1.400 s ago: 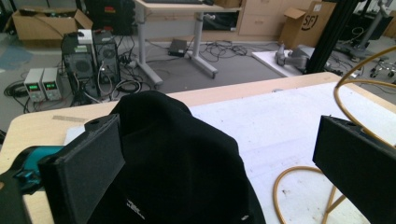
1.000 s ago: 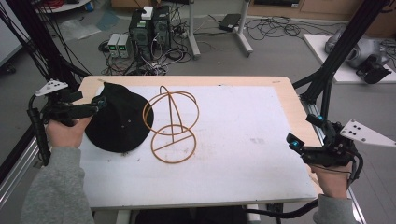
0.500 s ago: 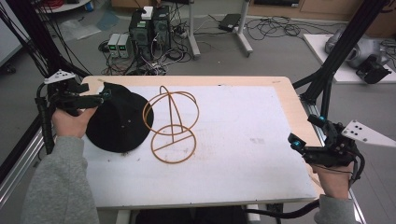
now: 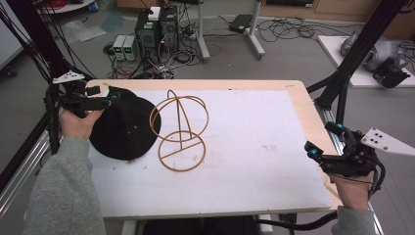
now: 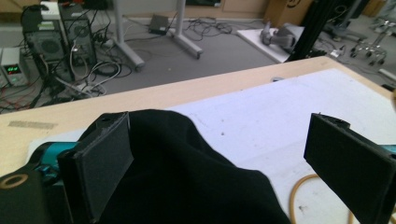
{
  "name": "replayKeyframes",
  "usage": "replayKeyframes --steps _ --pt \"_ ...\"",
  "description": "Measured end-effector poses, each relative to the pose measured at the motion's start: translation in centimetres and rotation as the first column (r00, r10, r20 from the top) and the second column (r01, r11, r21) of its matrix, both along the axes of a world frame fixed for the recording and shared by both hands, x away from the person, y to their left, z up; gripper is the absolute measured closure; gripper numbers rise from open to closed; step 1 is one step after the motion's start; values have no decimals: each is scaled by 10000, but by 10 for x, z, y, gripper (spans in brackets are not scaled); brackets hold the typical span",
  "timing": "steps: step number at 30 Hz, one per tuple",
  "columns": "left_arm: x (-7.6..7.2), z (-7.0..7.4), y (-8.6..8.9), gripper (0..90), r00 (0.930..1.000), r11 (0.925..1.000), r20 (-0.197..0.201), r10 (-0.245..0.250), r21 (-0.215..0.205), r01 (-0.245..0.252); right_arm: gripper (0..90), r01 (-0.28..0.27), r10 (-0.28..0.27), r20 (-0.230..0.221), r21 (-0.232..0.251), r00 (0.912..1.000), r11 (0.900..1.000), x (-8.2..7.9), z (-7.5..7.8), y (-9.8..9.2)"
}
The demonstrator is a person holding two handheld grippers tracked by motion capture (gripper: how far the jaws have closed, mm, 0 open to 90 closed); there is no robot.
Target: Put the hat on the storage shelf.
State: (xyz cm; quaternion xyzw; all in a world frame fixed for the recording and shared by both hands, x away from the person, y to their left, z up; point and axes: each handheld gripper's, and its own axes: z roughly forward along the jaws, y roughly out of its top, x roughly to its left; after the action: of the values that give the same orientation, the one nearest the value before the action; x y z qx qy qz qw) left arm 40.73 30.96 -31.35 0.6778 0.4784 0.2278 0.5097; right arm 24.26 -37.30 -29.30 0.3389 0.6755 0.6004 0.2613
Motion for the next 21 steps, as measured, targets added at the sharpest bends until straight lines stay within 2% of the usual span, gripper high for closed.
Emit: replayKeyframes --steps 4,12,21 --pt "4 -2 2 99 9998 9997 -111 168 -146 -170 8 -9 9 3 23 10000 10000 1 -1 0" --pt "9 -7 6 196 9988 9992 -412 267 -288 -279 8 13 -12 -103 100 9999 9999 0 -1 -1" --pt "15 -13 2 296 9957 9995 -884 258 -130 -271 8 19 -19 -64 -3 10000 10000 1 -1 -1"
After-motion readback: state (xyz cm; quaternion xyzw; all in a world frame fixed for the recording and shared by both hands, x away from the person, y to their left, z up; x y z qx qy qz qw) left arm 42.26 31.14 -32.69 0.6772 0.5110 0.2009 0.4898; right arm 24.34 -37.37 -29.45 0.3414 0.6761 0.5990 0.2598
